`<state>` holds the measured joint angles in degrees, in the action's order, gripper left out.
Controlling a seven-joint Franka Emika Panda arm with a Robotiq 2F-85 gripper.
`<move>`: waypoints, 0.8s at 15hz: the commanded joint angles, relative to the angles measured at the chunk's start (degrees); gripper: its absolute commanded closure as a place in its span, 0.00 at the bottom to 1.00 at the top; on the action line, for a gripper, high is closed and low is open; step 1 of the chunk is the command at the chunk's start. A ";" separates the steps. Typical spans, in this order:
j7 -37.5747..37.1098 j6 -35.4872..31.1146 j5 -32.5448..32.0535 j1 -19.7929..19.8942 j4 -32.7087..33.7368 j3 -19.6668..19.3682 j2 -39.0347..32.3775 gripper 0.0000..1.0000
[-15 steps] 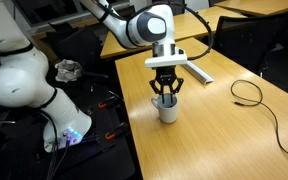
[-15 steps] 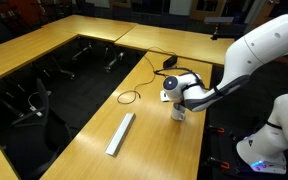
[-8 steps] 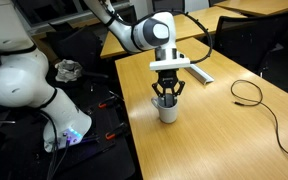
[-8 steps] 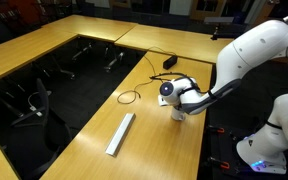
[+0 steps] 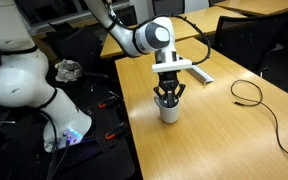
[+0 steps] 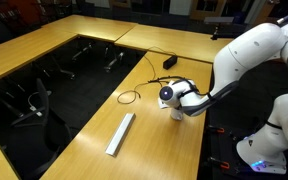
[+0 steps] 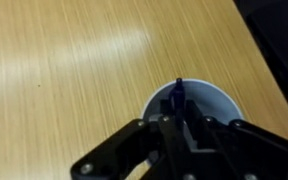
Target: Pick the pen from the cup and put it on the table
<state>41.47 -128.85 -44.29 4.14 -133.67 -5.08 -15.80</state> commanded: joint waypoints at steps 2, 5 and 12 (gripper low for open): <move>2.01 0.84 -1.20 0.56 -0.50 1.36 0.97 0.97; 2.94 2.29 -0.77 0.20 -1.18 2.00 2.80 0.96; 2.61 12.48 -1.53 -2.00 -3.21 4.48 12.01 0.96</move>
<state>43.57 -120.02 -44.59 3.01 -134.75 -1.35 -8.78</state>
